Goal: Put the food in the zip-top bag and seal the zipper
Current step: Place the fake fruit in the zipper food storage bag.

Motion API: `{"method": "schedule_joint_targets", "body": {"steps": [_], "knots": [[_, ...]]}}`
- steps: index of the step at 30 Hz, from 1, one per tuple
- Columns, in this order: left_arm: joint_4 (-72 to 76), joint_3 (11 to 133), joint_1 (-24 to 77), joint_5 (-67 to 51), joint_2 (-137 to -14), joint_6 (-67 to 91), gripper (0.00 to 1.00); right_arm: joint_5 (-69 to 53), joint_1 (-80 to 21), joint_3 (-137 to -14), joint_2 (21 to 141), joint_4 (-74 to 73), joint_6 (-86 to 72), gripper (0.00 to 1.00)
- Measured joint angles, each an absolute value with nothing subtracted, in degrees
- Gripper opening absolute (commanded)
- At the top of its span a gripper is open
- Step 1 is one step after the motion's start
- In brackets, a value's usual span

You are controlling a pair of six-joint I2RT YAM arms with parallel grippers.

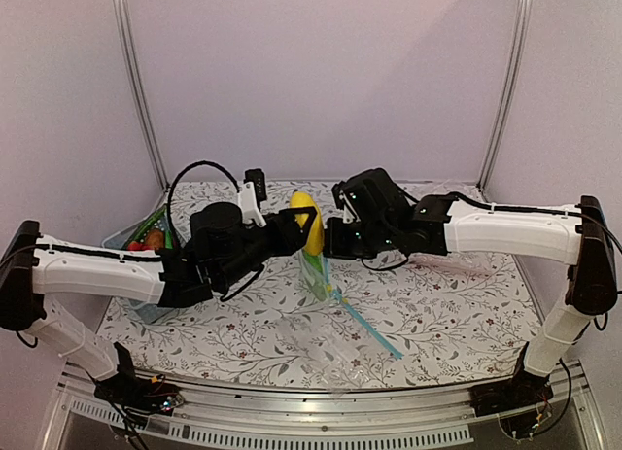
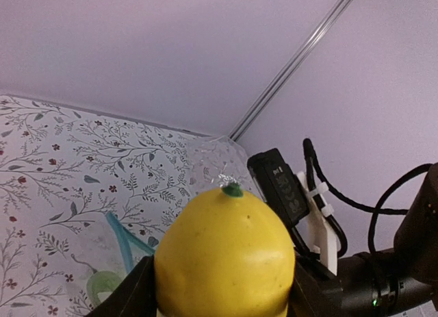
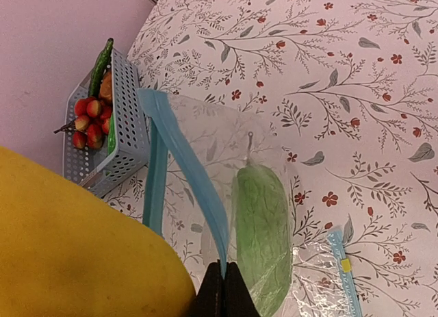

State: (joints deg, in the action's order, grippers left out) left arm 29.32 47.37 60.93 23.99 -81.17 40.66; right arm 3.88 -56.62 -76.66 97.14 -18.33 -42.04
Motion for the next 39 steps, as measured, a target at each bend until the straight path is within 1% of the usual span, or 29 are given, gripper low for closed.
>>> {"method": "schedule_joint_targets", "body": {"steps": [11,18,32,39], "knots": [[28.93,46.96,61.14,27.35,-82.43,40.42,0.45,3.90,-56.60,-76.66,97.12,-17.26,-44.03,0.00],[26.83,46.96,61.12,27.29,-82.43,41.19,0.45,4.25,-56.60,-76.49,96.90,-16.97,-44.03,0.00],[20.08,46.98,60.34,21.10,-82.98,47.31,0.45,4.80,-56.29,-73.97,94.30,-14.33,-43.59,0.00],[14.66,48.77,59.20,16.25,-84.14,54.37,0.44,4.78,-56.10,-72.40,94.30,-12.75,-43.51,0.00]]}}
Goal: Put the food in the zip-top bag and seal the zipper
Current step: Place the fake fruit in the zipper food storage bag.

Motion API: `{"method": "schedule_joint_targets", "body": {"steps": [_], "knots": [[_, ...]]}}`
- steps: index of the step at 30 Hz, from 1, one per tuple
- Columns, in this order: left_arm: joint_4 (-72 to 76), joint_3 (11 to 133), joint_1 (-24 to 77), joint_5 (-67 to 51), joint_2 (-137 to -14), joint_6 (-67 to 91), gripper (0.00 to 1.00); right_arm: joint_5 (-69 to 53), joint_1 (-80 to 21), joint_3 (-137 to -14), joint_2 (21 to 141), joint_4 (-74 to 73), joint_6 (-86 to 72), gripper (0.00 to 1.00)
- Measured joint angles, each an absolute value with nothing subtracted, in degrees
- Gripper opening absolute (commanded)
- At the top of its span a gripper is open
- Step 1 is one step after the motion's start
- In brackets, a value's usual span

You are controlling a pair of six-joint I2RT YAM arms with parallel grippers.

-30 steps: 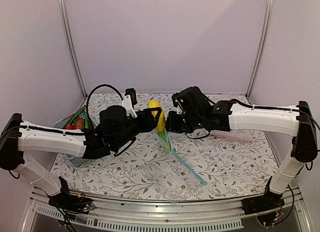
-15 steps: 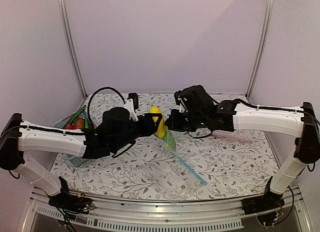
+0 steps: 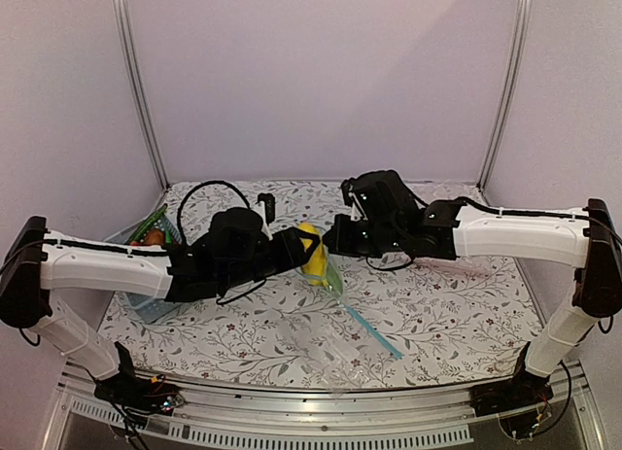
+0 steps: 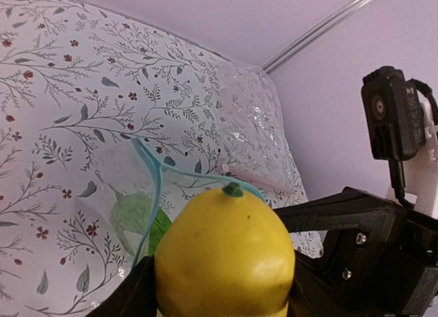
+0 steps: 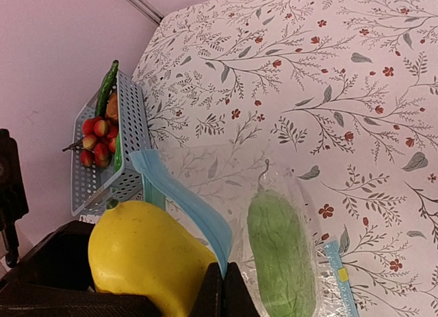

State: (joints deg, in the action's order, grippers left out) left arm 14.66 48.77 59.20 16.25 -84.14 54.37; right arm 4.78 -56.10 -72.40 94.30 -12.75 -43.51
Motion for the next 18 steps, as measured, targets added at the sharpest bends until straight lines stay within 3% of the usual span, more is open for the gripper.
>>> {"method": "schedule_joint_targets", "body": {"steps": [11,18], "knots": [[6.46,52.71,57.08,7.05,-87.48,64.64,0.51,4.80,-55.92,-72.23,94.30,-10.92,-42.65,0.00],[2.28,54.76,56.29,4.36,-87.88,65.17,0.71,4.80,-55.92,-71.90,94.30,-10.22,-42.19,0.00]]}}
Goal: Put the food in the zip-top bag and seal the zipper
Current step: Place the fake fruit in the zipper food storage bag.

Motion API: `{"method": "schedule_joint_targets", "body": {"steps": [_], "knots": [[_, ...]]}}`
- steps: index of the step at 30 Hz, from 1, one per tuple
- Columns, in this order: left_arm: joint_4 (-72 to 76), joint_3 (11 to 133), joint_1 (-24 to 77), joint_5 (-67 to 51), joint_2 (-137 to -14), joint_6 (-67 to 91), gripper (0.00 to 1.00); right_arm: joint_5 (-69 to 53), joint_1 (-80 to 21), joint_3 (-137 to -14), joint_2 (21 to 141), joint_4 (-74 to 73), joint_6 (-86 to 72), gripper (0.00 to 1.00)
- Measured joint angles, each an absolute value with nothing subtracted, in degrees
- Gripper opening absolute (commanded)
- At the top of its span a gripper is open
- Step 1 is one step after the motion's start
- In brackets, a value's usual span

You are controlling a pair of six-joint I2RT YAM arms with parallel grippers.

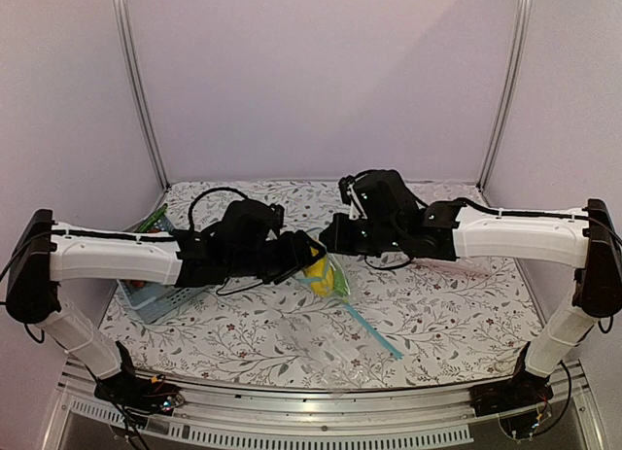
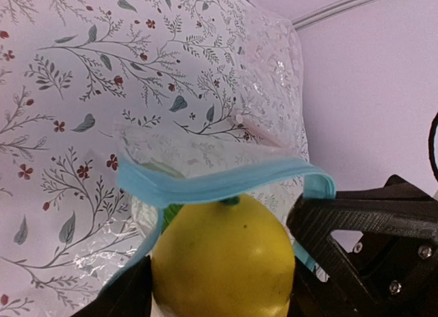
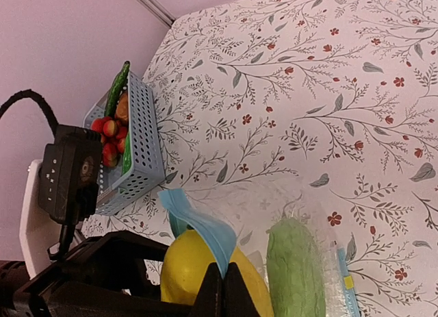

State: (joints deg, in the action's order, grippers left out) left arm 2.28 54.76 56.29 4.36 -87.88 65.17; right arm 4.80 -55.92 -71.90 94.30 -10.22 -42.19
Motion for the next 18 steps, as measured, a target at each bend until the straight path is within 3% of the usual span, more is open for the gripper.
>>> {"method": "schedule_joint_targets", "body": {"steps": [5,18], "knots": [[-2.15,56.88,55.75,3.16,-87.59,62.63,0.80,4.97,-55.92,-71.53,94.32,-9.54,-42.17,0.00],[-12.03,60.55,54.30,3.14,-83.22,55.05,0.87,5.30,-55.86,-71.46,95.00,-9.13,-42.41,0.00]]}}
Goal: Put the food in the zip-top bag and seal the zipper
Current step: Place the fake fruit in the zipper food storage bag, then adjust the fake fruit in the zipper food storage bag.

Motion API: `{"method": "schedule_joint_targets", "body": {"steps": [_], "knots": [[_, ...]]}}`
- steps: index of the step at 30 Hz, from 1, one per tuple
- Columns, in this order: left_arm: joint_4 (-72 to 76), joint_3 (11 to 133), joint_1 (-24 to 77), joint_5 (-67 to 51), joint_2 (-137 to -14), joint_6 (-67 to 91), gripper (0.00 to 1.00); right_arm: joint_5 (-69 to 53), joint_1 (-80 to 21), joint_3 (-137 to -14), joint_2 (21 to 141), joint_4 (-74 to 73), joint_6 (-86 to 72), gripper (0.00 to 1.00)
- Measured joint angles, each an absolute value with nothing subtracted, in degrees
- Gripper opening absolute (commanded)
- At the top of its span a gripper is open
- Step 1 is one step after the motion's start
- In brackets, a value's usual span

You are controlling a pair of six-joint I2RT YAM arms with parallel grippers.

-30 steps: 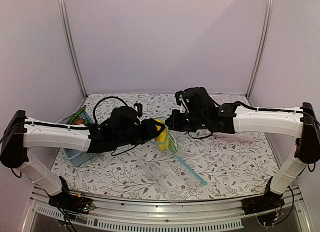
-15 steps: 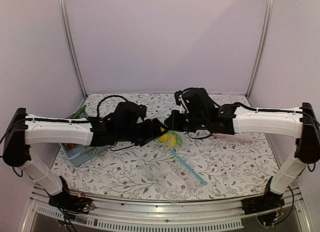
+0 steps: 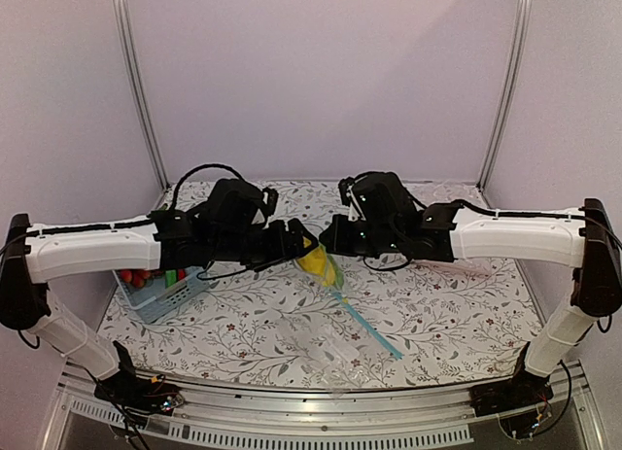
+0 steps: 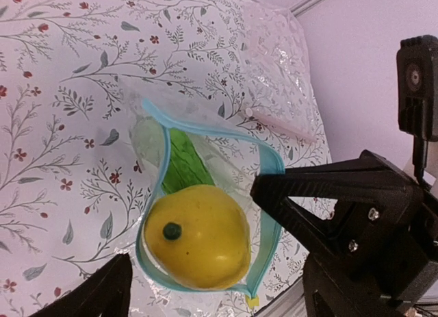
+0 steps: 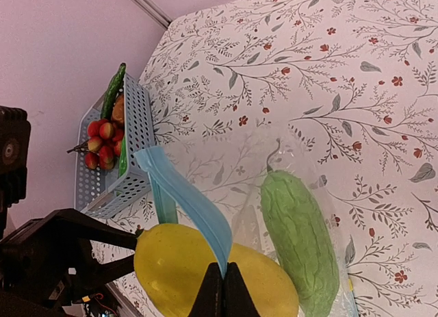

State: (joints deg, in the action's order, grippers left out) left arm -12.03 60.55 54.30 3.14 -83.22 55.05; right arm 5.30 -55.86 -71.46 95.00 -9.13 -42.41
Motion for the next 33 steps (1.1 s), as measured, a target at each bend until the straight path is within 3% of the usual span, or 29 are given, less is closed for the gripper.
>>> {"method": "schedule_joint_targets", "body": {"steps": [6,12,23,33], "knots": [[-14.50,60.55,54.08,3.22,-80.44,52.14,0.88,5.26,-55.81,-71.46,95.00,-9.02,-42.63,0.00],[-16.58,60.27,53.19,3.38,-77.84,50.37,0.74,5.15,-55.81,-71.46,95.00,-9.02,-42.74,0.00],[-15.25,54.57,51.46,-2.92,-75.44,51.20,0.74,2.72,-55.59,-71.46,95.00,-8.97,-43.53,0.00],[-12.60,53.43,51.44,-5.19,-76.27,52.40,0.57,-3.42,-54.72,-69.54,95.00,-5.65,-45.23,0.00]]}}
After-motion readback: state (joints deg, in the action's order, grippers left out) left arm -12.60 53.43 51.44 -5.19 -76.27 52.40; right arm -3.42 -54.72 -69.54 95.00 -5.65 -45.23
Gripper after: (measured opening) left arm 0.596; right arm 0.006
